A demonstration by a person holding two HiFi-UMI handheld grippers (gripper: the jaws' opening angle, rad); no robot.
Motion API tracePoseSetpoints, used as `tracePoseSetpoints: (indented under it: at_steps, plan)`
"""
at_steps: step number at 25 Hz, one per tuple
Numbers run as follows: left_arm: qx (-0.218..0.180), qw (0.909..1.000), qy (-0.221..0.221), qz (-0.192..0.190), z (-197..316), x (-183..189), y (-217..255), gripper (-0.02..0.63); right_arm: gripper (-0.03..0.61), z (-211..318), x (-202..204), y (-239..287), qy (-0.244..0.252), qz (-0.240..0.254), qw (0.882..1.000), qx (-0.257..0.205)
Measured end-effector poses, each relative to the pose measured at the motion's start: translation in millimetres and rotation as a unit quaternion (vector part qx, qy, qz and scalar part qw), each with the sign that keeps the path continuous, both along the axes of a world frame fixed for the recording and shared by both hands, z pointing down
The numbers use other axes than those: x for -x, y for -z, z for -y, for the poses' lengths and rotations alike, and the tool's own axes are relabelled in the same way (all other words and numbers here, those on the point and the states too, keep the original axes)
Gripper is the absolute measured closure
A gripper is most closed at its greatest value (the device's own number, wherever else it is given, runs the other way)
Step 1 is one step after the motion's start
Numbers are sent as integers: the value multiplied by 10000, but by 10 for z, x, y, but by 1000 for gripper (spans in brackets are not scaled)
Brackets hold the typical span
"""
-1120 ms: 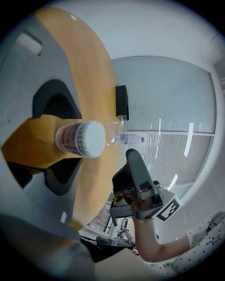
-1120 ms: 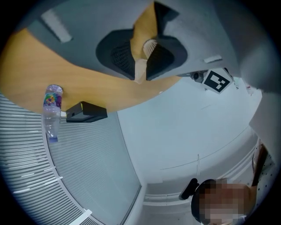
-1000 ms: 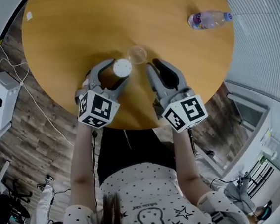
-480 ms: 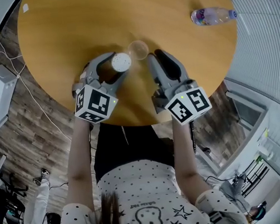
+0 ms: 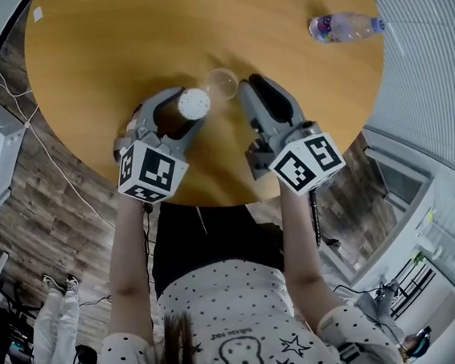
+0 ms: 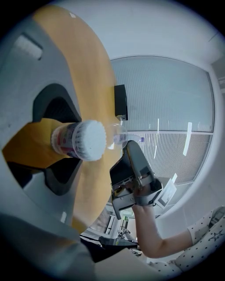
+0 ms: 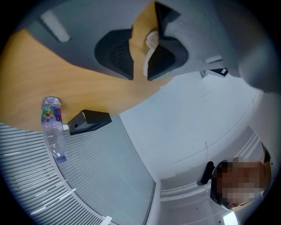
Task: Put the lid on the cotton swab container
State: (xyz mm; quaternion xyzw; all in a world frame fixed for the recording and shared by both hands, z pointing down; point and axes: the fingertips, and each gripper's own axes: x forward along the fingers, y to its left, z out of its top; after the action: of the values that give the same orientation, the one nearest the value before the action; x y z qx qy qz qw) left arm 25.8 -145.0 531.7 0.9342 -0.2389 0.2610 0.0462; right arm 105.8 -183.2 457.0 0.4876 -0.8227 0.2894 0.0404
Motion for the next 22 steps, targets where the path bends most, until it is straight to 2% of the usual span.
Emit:
tracePoseSetpoints:
  at_steps: [10, 22]
  plan:
    - [15, 10000, -15, 6, -9, 2, -8, 353, 471, 39, 22, -19, 43, 106, 9999, 95]
    - [12, 10000, -22, 29, -2, -1, -16, 353, 471, -37, 148, 84, 360, 362, 9986, 135]
